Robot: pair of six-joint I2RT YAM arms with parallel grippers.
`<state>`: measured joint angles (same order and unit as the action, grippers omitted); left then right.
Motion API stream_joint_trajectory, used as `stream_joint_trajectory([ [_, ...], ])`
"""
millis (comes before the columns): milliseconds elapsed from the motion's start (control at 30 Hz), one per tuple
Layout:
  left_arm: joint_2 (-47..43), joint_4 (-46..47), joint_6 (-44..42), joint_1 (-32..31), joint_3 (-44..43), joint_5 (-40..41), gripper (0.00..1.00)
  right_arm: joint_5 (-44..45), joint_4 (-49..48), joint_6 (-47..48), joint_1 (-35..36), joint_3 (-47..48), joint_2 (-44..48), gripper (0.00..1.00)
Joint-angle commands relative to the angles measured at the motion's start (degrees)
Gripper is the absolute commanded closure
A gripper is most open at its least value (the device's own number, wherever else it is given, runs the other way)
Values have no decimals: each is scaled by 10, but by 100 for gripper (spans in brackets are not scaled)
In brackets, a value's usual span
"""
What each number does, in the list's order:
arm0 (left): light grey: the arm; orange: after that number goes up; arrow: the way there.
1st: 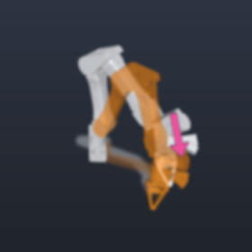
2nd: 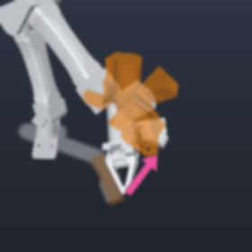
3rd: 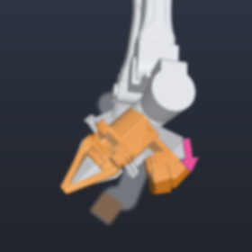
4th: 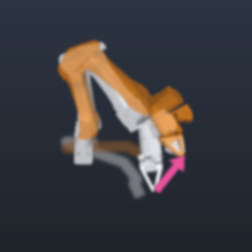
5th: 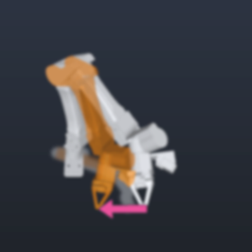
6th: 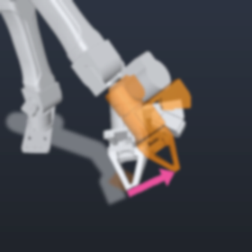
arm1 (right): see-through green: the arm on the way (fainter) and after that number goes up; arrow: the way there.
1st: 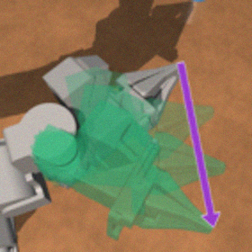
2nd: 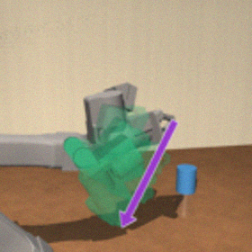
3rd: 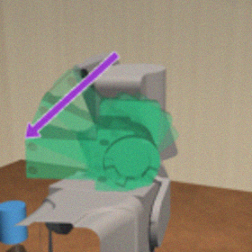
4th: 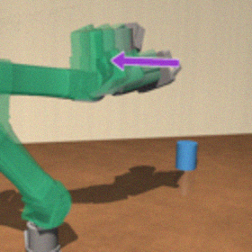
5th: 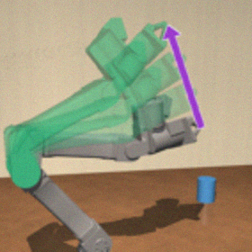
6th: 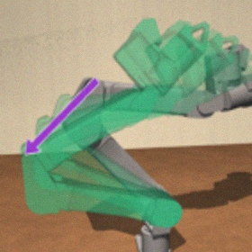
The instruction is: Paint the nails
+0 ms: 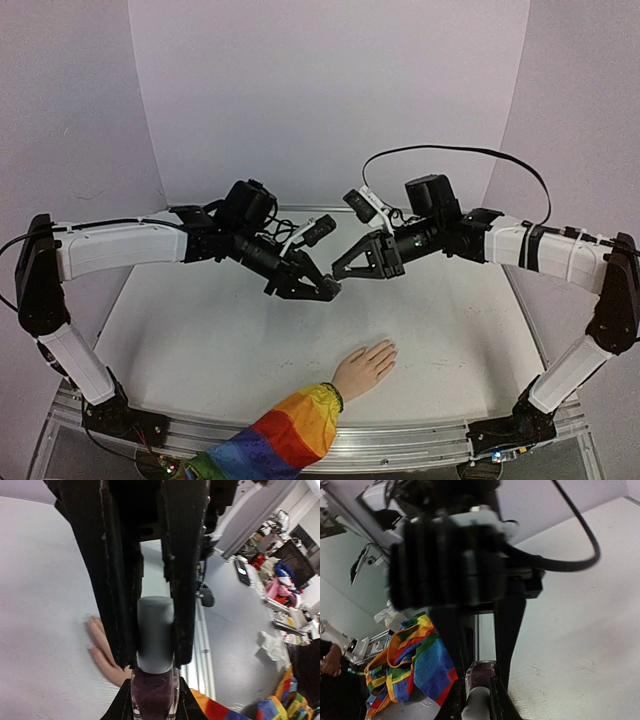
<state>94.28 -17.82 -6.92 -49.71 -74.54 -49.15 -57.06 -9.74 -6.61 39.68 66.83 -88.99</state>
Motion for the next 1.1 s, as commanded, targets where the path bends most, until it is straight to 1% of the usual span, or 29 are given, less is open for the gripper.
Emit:
stream_joint_trajectory([
  [0, -78, 60, 21, 4, -12, -220, 100, -122, 7, 102, 11, 33, -12, 100],
  [67, -95, 59, 25, 3, 0, -171, 100, -90, 8, 92, 12, 45, -7, 100],
  [100, -103, 60, 26, 3, 7, -128, 100, -63, 7, 83, 12, 50, -4, 100],
  [133, -111, 60, 27, 2, 11, -74, 100, -22, 4, 62, 12, 53, -1, 96],
  [167, -120, 60, 28, 0, 18, -10, 100, 15, -1, 34, 12, 54, 3, 80],
  [200, -127, 61, 24, -4, 26, 92, 100, 56, -5, 9, 12, 56, 7, 58],
  [233, -134, 63, 21, -9, 30, 176, 100, 115, -6, -25, 12, 60, 10, 38],
  [267, -139, 69, 19, -12, 38, 250, 100, 160, -6, -55, 12, 62, 13, 24],
  [300, -143, 80, 20, -13, 50, 309, 100, 201, -7, -87, 12, 63, 17, 12],
  [333, -145, 89, 20, -15, 56, 372, 100, 240, -11, -120, 12, 62, 21, 4],
  [367, -145, 97, 19, -18, 60, 427, 100, 275, -19, -158, 12, 59, 26, 2],
  [433, -139, 112, 15, -26, 63, 518, 100, 310, -47, -221, 12, 56, 32, 2],
  [500, -126, 127, 17, -32, 60, 577, 100, 335, -67, -282, 13, 63, 25, 3],
  [533, -119, 131, 20, -34, 57, 595, 100, 343, -78, -300, 13, 68, 19, 7],
  [567, -112, 133, 24, -35, 52, 608, 100, 348, -86, -315, 14, 73, 12, 14],
  [600, -106, 135, 25, -35, 48, 612, 100, 351, -95, -321, 16, 78, 3, 19],
  [733, -91, 139, 25, -40, 37, 628, 100, 397, -98, -336, 39, 107, -32, 29],
  [933, -87, 141, 43, -42, 41, 628, 100, 463, -107, -335, 72, 145, -59, 35],
  [1067, -86, 142, 52, -43, 43, 628, 100, 475, -107, -353, 79, 162, -87, 46],
])
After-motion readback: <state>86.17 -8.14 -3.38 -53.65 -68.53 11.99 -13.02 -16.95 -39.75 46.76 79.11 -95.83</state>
